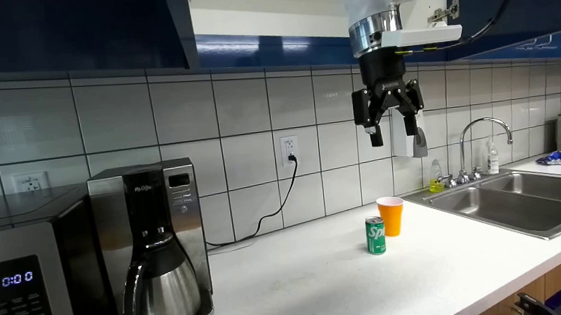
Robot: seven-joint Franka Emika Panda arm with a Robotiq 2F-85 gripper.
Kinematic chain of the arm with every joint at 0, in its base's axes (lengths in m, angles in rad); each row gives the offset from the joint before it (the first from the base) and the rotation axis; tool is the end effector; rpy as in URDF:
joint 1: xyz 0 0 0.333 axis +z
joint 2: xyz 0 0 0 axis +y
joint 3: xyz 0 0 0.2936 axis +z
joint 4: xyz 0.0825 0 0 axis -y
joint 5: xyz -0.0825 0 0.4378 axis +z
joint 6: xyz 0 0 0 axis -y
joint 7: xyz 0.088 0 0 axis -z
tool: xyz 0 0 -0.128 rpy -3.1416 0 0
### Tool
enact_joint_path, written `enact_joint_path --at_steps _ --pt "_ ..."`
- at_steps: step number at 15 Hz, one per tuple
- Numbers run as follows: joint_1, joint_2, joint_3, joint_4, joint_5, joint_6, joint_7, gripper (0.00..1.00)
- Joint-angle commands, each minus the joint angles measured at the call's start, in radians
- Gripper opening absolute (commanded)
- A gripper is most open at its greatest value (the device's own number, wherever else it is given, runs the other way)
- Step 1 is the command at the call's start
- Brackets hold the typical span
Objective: Put the Sprite can in the cabinet above the sink.
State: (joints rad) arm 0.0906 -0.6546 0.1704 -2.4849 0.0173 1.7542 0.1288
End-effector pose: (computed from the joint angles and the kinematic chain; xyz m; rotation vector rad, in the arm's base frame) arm 0.3963 0.1052 0.4456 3.0371 0.1357 -0.1009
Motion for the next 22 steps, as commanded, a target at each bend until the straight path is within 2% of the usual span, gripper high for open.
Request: enact_joint_path --at_steps 1,13,22 --pt "0.007 0.001 -0.006 0.002 -0.004 -0.002 0.004 1.0" --pt "-0.005 0.02 -0.009 -0.012 -0.017 0.023 0.012 1.0" --pt "-0.05 0.073 -0.04 -0.069 -0.082 0.138 0.028 1.0"
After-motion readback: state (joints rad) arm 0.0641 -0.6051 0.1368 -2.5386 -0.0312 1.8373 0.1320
